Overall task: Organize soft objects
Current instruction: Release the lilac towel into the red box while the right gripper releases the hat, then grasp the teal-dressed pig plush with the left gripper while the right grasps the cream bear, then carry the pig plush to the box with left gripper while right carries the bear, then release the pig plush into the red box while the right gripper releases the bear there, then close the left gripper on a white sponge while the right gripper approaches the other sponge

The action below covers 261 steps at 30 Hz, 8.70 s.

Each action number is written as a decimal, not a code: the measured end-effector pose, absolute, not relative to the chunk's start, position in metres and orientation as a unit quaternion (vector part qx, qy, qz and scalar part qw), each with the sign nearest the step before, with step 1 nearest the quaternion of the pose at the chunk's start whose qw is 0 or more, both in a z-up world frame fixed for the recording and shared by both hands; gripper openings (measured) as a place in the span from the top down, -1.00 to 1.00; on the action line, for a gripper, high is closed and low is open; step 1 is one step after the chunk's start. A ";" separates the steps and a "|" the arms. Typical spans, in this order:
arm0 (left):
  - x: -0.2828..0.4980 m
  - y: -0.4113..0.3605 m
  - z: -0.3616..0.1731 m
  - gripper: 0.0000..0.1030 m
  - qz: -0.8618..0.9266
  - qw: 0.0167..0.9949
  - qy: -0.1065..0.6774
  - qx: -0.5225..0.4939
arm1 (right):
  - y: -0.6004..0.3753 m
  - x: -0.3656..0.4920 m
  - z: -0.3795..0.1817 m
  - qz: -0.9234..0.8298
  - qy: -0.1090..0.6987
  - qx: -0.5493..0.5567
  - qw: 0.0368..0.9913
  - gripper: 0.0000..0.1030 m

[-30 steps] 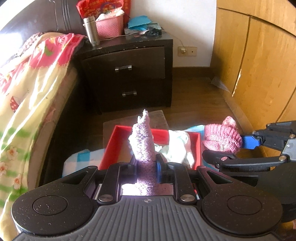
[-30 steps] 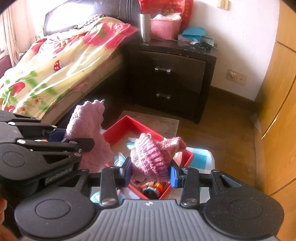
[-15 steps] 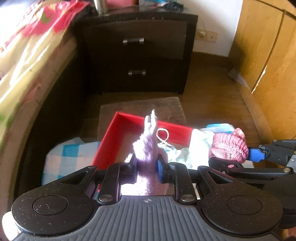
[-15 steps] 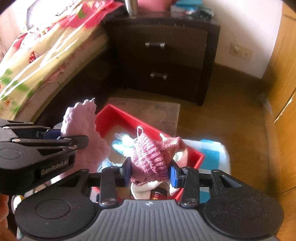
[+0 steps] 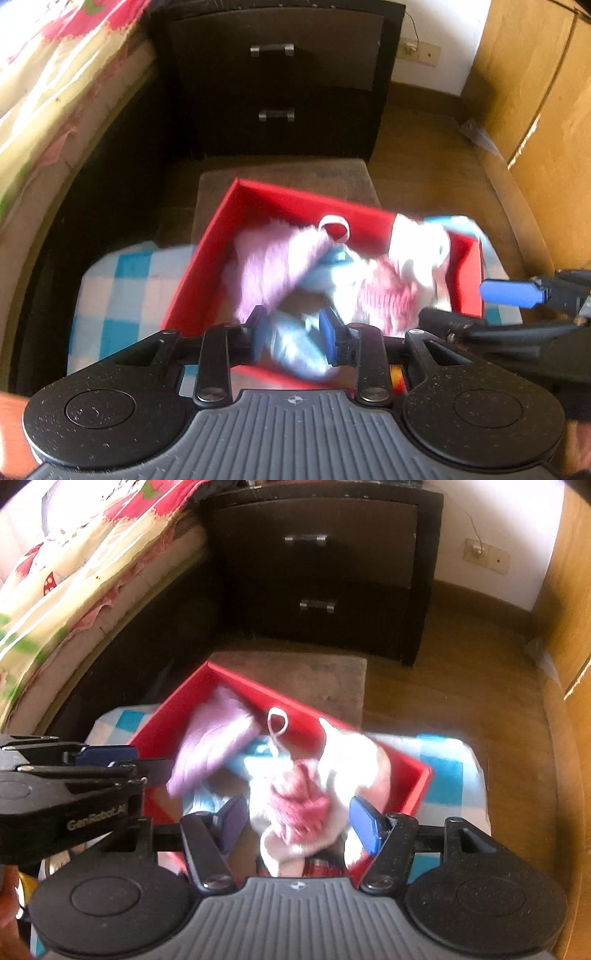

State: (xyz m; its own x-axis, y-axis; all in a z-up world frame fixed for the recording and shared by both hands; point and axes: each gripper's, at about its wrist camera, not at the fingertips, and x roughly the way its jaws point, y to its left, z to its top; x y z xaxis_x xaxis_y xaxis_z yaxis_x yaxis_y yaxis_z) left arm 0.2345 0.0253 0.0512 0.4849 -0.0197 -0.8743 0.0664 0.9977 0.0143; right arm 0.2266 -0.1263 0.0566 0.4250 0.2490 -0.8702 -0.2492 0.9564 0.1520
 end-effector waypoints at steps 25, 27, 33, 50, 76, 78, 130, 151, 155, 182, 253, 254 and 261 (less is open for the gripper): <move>0.122 0.030 0.005 0.29 -0.049 0.825 0.563 0.006 | -0.144 0.102 0.019 0.178 0.575 0.042 0.797 0.10; 0.122 0.031 0.004 0.29 -0.049 0.824 0.565 0.008 | -0.142 0.102 0.019 0.176 0.577 0.038 0.797 0.08; 0.122 0.035 0.003 0.25 -0.049 0.822 0.567 0.009 | -0.136 0.103 0.017 0.175 0.579 0.032 0.796 0.02; 0.124 0.041 -0.005 0.09 -0.059 0.817 0.574 -0.019 | -0.136 0.109 0.000 0.159 0.593 0.055 0.787 0.01; 0.086 0.032 -0.042 -0.17 -0.010 0.834 0.547 0.077 | -0.126 0.111 -0.015 0.154 0.604 0.076 0.778 -0.01; 0.082 0.035 -0.041 -0.17 -0.001 0.838 0.539 0.081 | -0.117 0.111 -0.016 0.161 0.604 0.071 0.777 -0.01; 0.032 0.056 0.009 -0.16 -0.002 0.860 0.508 0.040 | -0.101 0.075 0.037 0.223 0.560 0.018 0.798 0.36; 0.017 0.027 0.029 -0.17 -0.067 0.837 0.538 0.073 | -0.120 0.033 0.052 0.222 0.569 -0.092 0.787 0.36; 0.023 0.018 0.049 -0.17 -0.068 0.846 0.521 0.092 | -0.124 0.037 0.070 0.217 0.554 -0.093 0.798 0.36; 0.097 -0.004 0.123 -0.16 -0.039 0.880 0.457 0.124 | -0.123 0.093 0.135 0.197 0.491 -0.079 0.845 0.36; 0.135 0.001 0.037 -0.37 -0.027 0.841 0.541 0.011 | -0.175 0.127 0.039 0.159 0.558 -0.014 0.814 -0.10; 0.129 0.001 0.037 -0.37 -0.028 0.840 0.542 0.001 | -0.176 0.122 0.037 0.160 0.559 -0.017 0.813 -0.10; 0.088 -0.011 0.013 -0.32 -0.046 0.818 0.570 -0.061 | -0.191 0.093 0.023 0.164 0.573 -0.032 0.803 -0.11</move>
State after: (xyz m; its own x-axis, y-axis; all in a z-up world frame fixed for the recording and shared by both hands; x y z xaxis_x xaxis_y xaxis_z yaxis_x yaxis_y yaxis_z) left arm 0.0883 -0.0106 0.0131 0.3466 -0.1458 -0.9266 0.0061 0.9882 -0.1532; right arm 0.0928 -0.1905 0.0228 0.2903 0.2261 -0.9298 -0.2992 0.9444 0.1362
